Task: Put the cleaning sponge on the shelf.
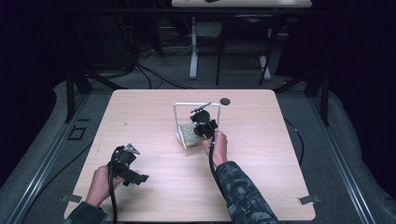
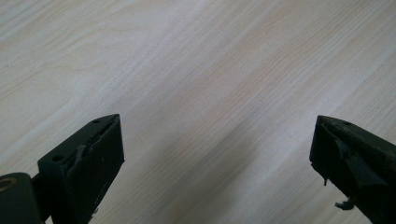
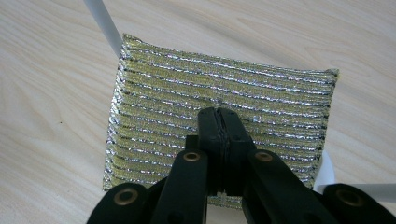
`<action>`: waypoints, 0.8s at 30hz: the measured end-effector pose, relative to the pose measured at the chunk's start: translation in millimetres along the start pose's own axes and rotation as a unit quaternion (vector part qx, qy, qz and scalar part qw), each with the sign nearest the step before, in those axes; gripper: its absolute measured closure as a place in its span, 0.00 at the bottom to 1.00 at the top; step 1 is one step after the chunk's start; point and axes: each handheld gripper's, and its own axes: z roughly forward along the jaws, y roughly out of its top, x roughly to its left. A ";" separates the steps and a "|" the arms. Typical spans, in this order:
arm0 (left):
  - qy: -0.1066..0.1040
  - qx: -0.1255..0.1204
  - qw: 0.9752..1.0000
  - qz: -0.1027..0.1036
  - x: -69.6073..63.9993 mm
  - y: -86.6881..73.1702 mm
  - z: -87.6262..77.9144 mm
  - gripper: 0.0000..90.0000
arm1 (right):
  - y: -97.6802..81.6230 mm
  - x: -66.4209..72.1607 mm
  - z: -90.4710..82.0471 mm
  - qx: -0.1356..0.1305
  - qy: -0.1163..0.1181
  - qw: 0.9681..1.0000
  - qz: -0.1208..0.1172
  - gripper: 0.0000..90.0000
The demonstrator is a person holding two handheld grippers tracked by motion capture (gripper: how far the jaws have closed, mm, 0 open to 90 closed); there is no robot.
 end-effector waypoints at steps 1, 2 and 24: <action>0.000 0.000 1.000 0.000 0.0 0.1 0.0 0.03 | 0.0 0.0 0.0 0.000 0.000 1.000 0.000 0.99; 0.000 0.000 1.000 0.000 -0.1 0.1 0.1 0.03 | -0.2 0.3 0.4 0.000 0.000 1.000 0.001 0.99; 0.000 0.000 1.000 0.001 -0.3 0.1 0.1 0.03 | -4.3 3.3 14.9 -0.003 -0.012 1.000 0.016 1.00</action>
